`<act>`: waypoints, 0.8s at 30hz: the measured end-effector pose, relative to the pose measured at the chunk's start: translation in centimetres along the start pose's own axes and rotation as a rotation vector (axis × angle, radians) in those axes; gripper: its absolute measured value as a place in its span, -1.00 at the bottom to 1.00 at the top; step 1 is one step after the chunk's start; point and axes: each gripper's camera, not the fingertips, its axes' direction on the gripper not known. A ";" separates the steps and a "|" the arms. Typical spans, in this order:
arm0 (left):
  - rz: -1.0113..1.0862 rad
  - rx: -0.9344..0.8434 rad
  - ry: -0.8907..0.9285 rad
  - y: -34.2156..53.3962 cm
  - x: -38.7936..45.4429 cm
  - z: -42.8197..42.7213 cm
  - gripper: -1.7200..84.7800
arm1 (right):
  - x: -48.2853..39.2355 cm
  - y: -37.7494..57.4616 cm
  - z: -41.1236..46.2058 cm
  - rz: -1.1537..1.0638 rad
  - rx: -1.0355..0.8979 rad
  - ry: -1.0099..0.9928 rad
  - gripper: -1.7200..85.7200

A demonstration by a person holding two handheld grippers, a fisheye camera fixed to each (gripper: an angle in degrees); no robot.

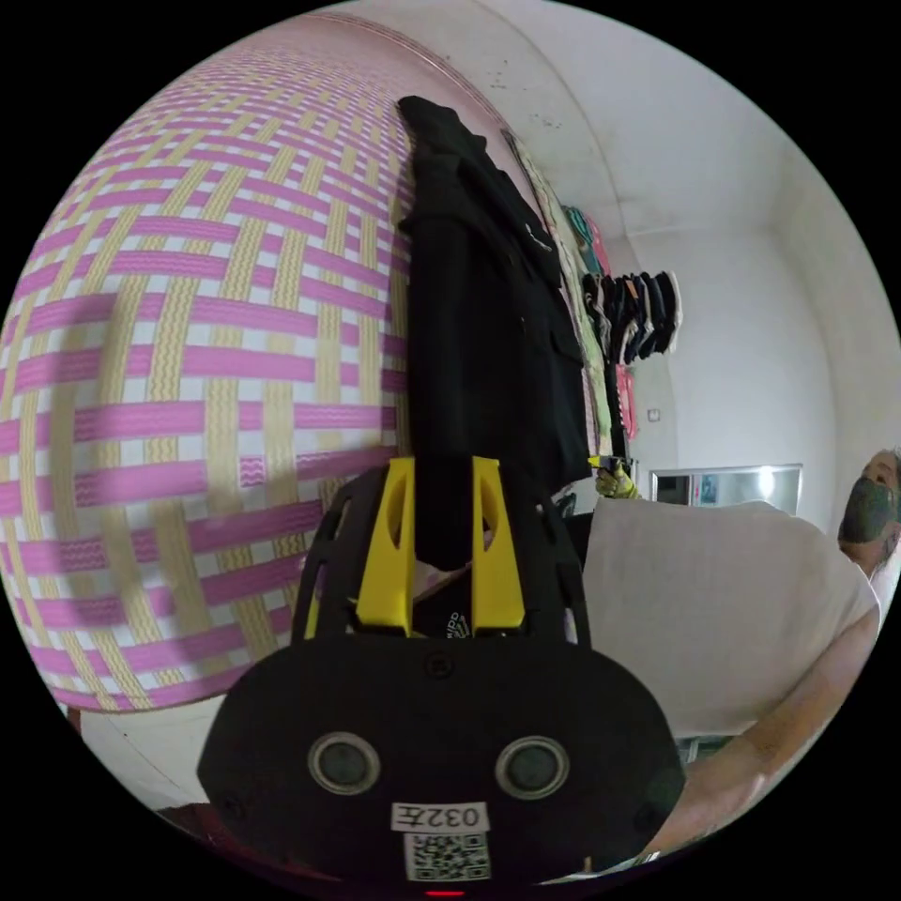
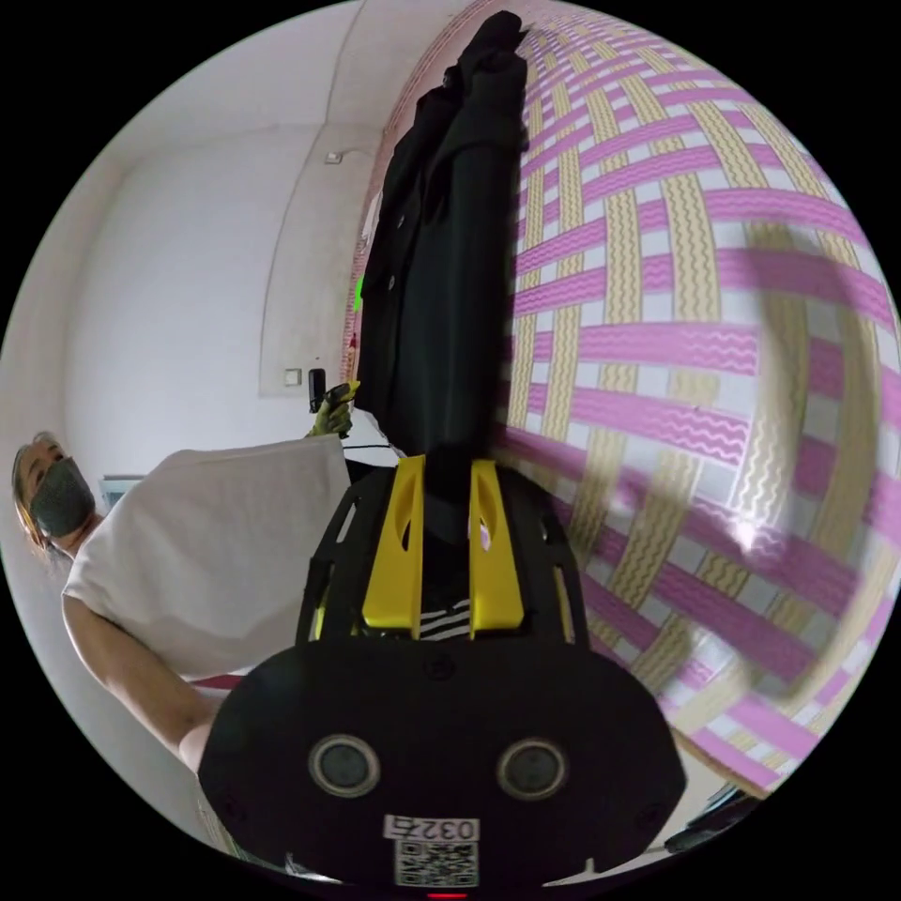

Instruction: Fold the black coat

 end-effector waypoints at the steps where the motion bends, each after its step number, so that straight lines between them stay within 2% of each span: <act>1: 0.021 -0.014 0.020 -0.3 -0.6 0.4 -0.83 | -0.3 0.1 0.2 0.011 0.017 0.010 -0.79; 6: 0.119 -0.102 0.130 0.1 -2.8 2.6 -0.85 | -1.8 0.7 2.3 0.072 0.005 0.054 -0.85; 12: 0.139 -0.012 0.124 1.5 -4.6 3.9 -0.98 | -4.4 3.0 2.9 0.133 0.148 0.166 -0.94; 17: 0.227 0.024 0.185 4.1 -4.5 4.2 -1.00 | -7.1 8.3 3.0 0.086 0.296 0.101 -0.97; 21: 0.245 -0.019 0.226 7.5 -5.5 4.9 -1.00 | -7.9 12.8 4.1 0.084 0.302 0.085 -0.98; 24: 0.256 -0.040 0.344 11.4 -6.5 5.5 -1.00 | -8.3 17.4 5.3 0.066 0.302 0.003 -0.98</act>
